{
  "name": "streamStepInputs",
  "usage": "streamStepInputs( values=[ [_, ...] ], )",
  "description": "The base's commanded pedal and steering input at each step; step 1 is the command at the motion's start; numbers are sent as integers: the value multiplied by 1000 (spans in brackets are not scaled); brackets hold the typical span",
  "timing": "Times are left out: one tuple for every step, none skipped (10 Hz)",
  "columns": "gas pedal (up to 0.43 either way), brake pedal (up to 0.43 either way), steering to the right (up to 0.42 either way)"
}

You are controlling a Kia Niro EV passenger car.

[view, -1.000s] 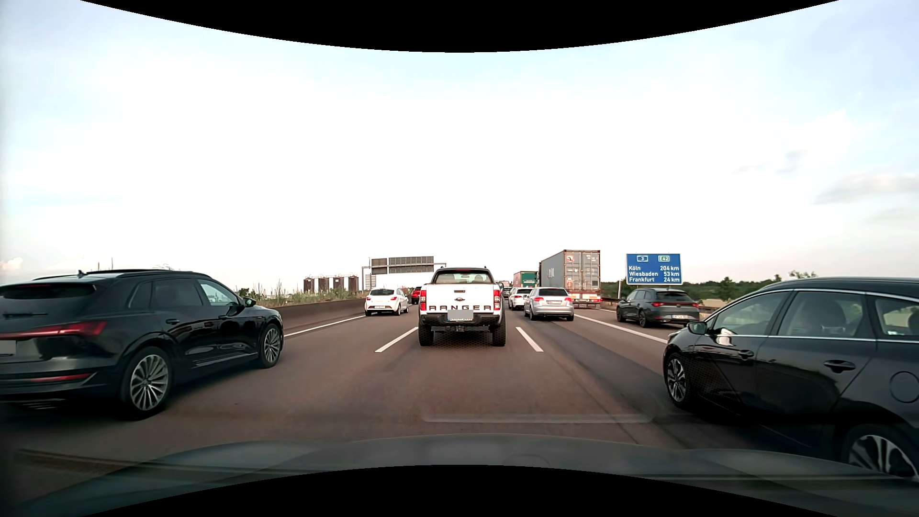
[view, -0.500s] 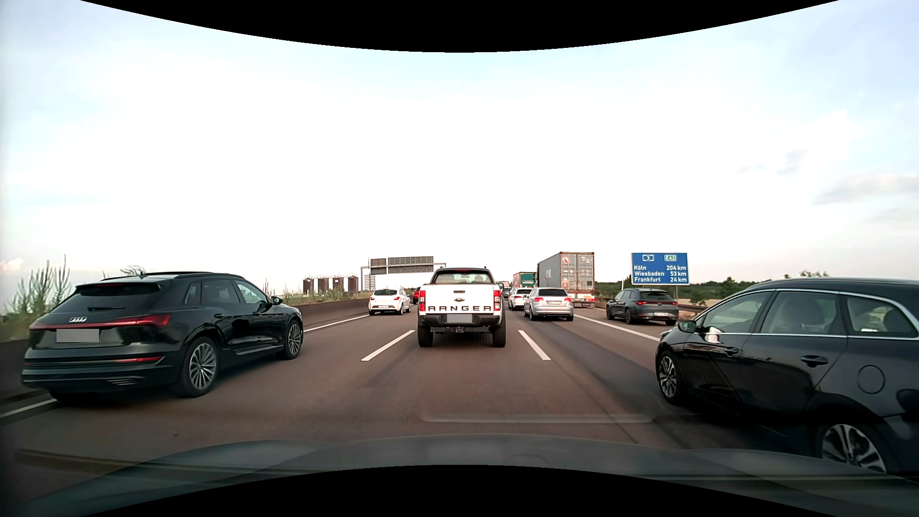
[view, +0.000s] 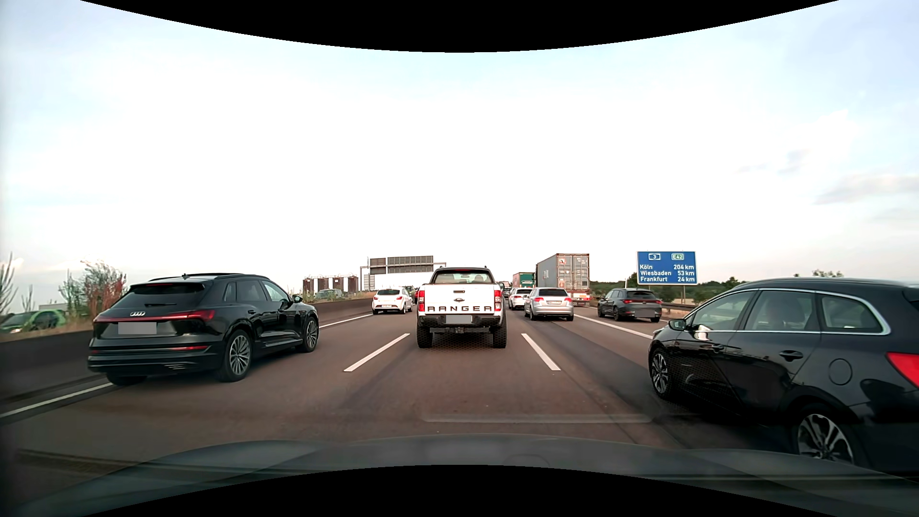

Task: Follow the waypoints while adhering to traffic rules and regulations

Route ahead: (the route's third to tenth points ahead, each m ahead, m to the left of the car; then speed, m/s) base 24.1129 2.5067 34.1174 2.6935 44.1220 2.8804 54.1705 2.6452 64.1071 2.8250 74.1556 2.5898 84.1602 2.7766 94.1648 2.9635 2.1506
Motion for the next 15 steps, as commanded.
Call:
streamStepInputs(
  values=[
    [20, 0, -9],
    [20, 0, -9],
    [20, 0, -9],
    [28, 0, -9],
    [39, 0, -8],
    [39, 0, -7],
    [39, 0, -8],
    [39, 0, -10],
    [39, 0, -12],
    [39, 0, -13],
    [20, 0, -13],
    [8, 0, -13],
    [0, 0, -13],
    [0, 0, -13],
    [0, 0, -11]
  ],
)
